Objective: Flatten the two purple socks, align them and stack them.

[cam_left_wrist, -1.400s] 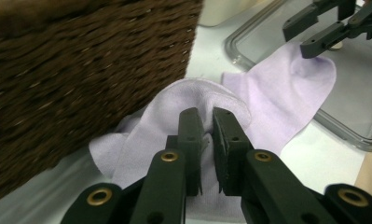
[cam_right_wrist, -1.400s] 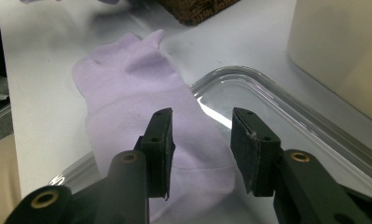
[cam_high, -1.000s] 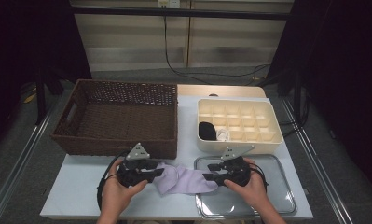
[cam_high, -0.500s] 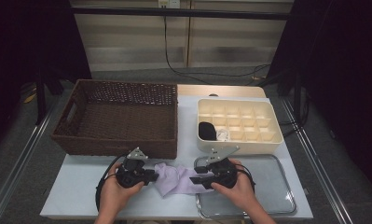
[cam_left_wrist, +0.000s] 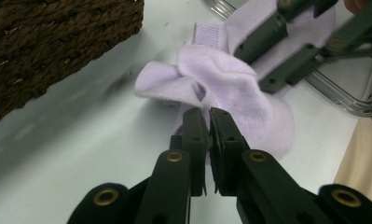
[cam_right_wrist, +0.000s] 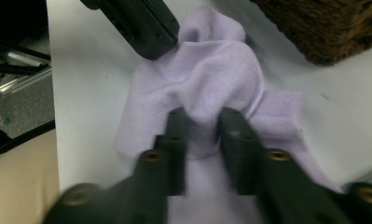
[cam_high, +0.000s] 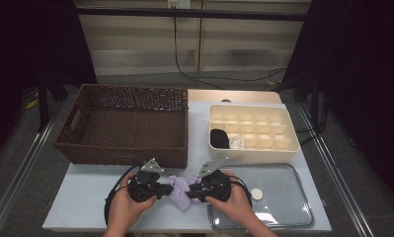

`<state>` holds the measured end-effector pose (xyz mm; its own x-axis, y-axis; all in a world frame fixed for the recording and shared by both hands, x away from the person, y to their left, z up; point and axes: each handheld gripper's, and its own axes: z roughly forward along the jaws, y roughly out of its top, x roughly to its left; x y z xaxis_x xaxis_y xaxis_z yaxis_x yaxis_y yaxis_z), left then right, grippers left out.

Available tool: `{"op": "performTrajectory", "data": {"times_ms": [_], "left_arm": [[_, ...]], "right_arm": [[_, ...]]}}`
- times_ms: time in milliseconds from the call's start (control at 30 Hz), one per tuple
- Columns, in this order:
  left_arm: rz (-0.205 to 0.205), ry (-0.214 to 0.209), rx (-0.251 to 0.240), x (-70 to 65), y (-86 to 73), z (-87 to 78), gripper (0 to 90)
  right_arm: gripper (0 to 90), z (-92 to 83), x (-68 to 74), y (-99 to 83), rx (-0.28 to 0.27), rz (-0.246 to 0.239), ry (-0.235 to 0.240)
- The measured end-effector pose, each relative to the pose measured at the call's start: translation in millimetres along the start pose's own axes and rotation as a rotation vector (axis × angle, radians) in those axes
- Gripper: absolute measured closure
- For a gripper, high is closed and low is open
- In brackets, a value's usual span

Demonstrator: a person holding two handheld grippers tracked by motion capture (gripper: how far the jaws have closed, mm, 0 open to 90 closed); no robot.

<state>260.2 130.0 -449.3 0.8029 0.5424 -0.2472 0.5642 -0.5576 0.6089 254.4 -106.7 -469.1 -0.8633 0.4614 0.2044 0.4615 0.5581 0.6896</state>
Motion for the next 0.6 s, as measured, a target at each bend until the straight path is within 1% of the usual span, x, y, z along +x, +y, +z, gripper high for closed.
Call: {"op": "performTrajectory", "data": {"times_ms": [67,100,133,167,200,233,267,300,367,400,433,467,500,600], "left_arm": [[0.003,-0.008,0.001,-0.2,-0.1,-0.1,85.8],[0.001,-0.008,0.0,-0.2,-0.2,-0.5,85.8],[-0.003,-0.001,-0.003,-0.1,-0.1,-1.3,85.7],[-0.009,-0.007,-0.012,0.4,-0.2,-2.1,85.7],[-0.013,-0.001,-0.014,0.6,0.0,-3.7,85.7],[-0.014,-0.001,-0.016,1.6,0.2,-6.0,85.7],[-0.02,0.0,-0.028,2.3,0.1,-7.8,85.7],[-0.022,-0.007,-0.032,3.2,0.2,-9.8,85.7],[-0.045,-0.027,-0.051,3.2,0.1,-12.5,85.8],[-0.047,-0.038,-0.047,3.0,0.4,-13.2,85.7],[-0.042,-0.036,-0.036,2.5,0.1,-11.8,85.7],[-0.047,-0.03,-0.027,2.7,-0.6,-10.7,84.4],[-0.055,-0.025,-0.032,4.1,-1.6,-10.4,81.8],[-0.089,-0.001,-0.055,8.8,-2.3,-13.6,78.1]], "right_arm": [[85.7,2.4,0.7,0.7,0.004,-0.006,0.003],[87.1,2.5,0.8,0.8,0.007,-0.007,0.001],[87.6,1.6,0.9,0.9,0.008,-0.002,0.002],[88.0,0.0,1.0,1.2,0.011,0.001,-0.004],[88.3,-1.6,0.6,1.3,0.008,0.004,-0.002],[88.4,-4.2,0.1,1.4,-0.001,0.01,-0.006],[88.4,-7.6,-0.8,1.7,-0.015,0.008,-0.005],[88.4,-11.6,-1.7,2.1,-0.027,0.008,-0.002],[88.4,-22.3,-3.3,2.6,-0.054,-0.001,-0.018],[88.4,-27.7,-4.2,2.6,-0.061,-0.004,-0.022],[88.4,-32.4,-4.6,2.2,-0.071,0.001,-0.029],[88.4,-37.2,-5.9,1.1,-0.071,-0.007,-0.043],[88.4,-40.7,-7.8,-0.6,-0.075,-0.007,-0.043],[88.4,-48.0,-14.0,-10.7,-0.079,0.026,-0.026]]}}
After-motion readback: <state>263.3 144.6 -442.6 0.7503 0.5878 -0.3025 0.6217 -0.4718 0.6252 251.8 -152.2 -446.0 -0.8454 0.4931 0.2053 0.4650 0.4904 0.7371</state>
